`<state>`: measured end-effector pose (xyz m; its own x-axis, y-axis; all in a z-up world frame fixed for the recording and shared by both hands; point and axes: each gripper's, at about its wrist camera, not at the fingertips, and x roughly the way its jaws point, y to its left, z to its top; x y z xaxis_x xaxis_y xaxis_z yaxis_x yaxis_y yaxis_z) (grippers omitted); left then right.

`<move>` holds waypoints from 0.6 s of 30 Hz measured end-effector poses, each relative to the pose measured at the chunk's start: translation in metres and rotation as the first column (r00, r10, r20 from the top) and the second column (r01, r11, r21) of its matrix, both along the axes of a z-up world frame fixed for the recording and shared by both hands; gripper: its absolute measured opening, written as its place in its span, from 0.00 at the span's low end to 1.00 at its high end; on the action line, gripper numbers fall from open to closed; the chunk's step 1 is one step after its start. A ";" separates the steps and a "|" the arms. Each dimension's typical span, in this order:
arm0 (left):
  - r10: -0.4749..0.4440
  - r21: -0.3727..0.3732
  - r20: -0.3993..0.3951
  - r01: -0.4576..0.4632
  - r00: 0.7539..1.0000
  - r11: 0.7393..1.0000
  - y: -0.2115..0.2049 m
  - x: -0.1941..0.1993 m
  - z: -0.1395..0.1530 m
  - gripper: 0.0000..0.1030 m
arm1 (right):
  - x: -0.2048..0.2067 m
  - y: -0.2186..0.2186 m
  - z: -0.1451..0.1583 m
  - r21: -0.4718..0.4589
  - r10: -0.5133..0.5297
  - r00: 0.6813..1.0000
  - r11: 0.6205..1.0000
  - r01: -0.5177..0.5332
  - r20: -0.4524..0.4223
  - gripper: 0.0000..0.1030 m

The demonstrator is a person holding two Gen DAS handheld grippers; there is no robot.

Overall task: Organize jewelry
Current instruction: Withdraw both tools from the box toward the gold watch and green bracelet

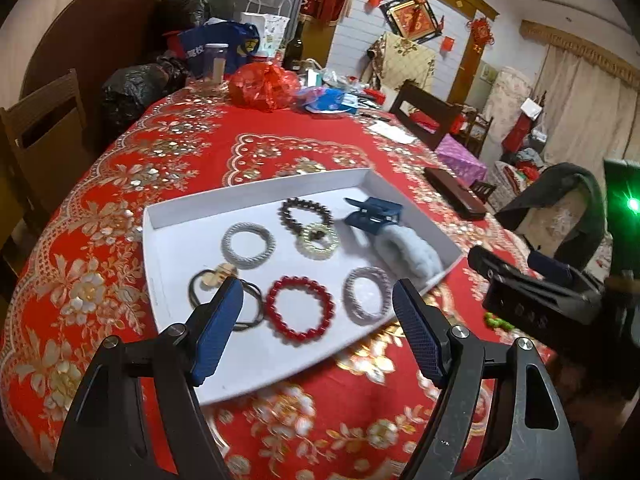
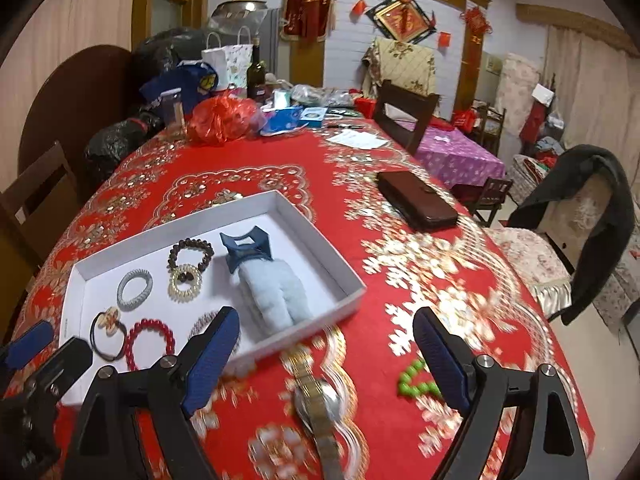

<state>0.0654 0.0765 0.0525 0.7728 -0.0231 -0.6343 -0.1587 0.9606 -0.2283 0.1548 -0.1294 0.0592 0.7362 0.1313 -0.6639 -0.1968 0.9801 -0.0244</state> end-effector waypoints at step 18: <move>-0.087 0.006 0.013 0.087 0.996 0.996 -0.043 -0.022 0.006 0.76 | -0.035 -0.042 0.002 -0.001 -0.068 0.998 0.998 0.068 0.013 0.85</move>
